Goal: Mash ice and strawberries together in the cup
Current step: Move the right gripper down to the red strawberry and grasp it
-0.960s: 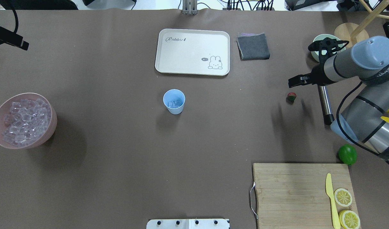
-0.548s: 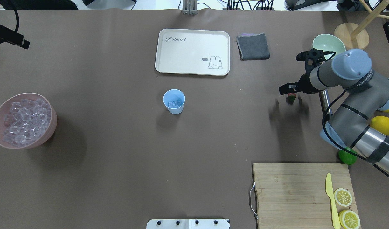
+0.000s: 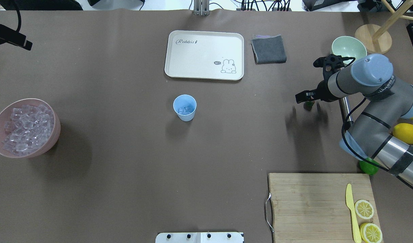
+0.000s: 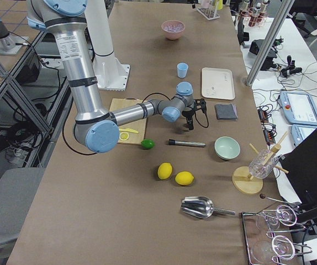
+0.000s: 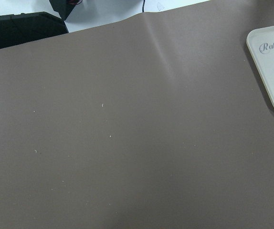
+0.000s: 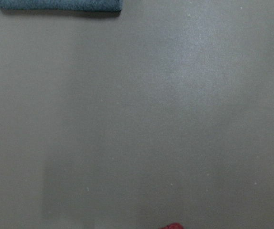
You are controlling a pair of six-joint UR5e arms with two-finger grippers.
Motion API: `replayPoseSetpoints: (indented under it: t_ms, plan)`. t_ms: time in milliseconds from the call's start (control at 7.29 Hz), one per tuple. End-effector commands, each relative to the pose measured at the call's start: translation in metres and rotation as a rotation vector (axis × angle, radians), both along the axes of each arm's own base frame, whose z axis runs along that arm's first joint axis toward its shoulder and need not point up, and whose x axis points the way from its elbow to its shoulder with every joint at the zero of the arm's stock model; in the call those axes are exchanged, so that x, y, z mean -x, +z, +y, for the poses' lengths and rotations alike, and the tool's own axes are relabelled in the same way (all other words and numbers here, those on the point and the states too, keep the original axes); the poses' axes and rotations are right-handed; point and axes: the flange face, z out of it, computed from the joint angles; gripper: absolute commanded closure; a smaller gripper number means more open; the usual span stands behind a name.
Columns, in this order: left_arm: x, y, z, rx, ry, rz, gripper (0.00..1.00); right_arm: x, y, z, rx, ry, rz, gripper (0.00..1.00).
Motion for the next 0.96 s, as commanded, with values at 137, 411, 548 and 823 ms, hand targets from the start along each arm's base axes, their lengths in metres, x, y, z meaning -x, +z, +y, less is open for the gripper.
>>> replayPoseSetpoints:
  t_ms: [137, 411, 548, 823]
  plan:
    - [0.000, 0.000, 0.000, 0.001, 0.000, 0.000, 0.03, -0.001, 0.007, 0.001, 0.008, -0.001, 0.008, 0.88]
    - [0.000, 0.000, 0.000, 0.001, 0.000, 0.000, 0.04, -0.001, 0.005, 0.000, 0.002, -0.006, 0.011, 1.00]
    - [0.000, 0.000, -0.001, 0.001, 0.000, 0.000, 0.05, -0.006, 0.003, -0.004, 0.001, 0.003, 0.010, 1.00]
    - [0.000, -0.001, 0.000, -0.001, 0.000, 0.000, 0.05, -0.037, -0.013, -0.027, -0.003, 0.041, -0.027, 1.00]
